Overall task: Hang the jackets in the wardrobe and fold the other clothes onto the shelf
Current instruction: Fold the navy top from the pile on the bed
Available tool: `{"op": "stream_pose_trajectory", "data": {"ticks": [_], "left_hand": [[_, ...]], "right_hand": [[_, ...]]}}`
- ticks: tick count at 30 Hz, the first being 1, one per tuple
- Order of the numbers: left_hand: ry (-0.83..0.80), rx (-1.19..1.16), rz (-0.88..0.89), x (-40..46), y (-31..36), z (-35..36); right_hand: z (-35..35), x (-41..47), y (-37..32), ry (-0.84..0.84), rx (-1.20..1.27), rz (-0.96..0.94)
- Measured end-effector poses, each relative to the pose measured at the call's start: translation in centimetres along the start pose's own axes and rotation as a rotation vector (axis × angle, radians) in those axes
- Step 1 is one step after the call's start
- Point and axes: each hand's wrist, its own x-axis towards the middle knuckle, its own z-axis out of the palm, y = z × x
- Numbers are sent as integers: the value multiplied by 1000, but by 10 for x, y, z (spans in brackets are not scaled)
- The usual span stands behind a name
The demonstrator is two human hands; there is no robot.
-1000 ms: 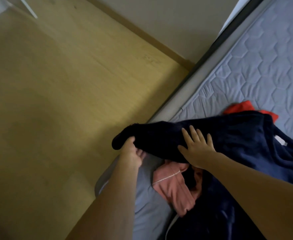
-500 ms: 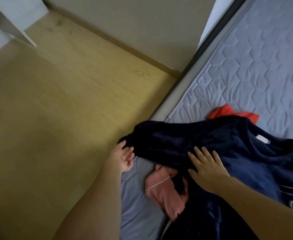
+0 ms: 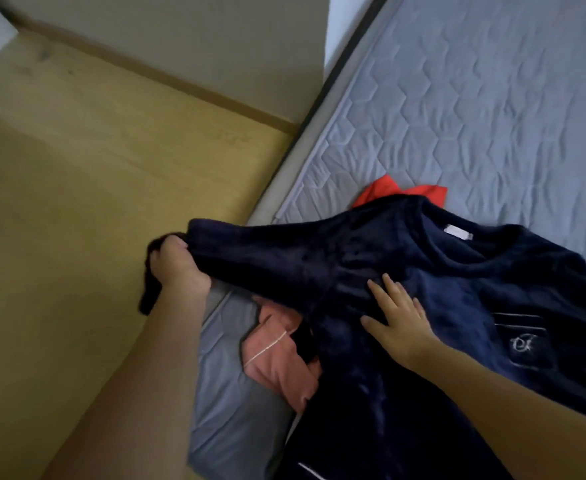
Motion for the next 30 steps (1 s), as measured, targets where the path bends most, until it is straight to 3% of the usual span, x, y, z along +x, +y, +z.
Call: {"op": "stream_pose_trajectory", "data": {"ticks": [3, 6, 8, 10, 12, 14, 17, 20, 21, 23, 26, 28, 30], "left_hand": [[-97, 68, 561, -80, -3, 54], [-383, 364, 940, -176, -65, 89], [-738, 702, 1136, -220, -120, 92], [-1201, 1253, 1260, -235, -170, 81], [-1408, 1726, 1211, -227, -196, 67], [-1309, 1672, 1227, -215, -201, 66], [-820, 1503, 1246, -199, -199, 91], [-616, 1741, 834, -177, -195, 122], [-627, 1822, 825, -172, -198, 130], [-710, 1860, 1044, -173, -206, 141], [-786, 1824, 1375, -181, -219, 154], [-706, 1944, 1462, -185, -223, 161], [-529, 1817, 1466, -188, -224, 175]], "right_hand": [[-29, -11, 11, 18, 873, 328], [-73, -18, 52, 11, 1431, 533], [-108, -25, 96, 100, 1682, 559], [-137, -35, 142, 271, 1883, 540], [-150, -46, 178, 376, 2025, 516], [-144, -51, 201, 337, 2067, 576], [-126, -49, 218, 220, 1976, 596], [-115, -45, 220, 156, 1765, 664], [-113, -44, 221, 183, 1624, 690], [-114, -43, 228, 290, 1433, 757], [-123, -46, 247, 417, 1625, 678], [-122, -51, 259, 458, 1609, 681], [-111, -58, 263, 443, 1322, 721]]}}
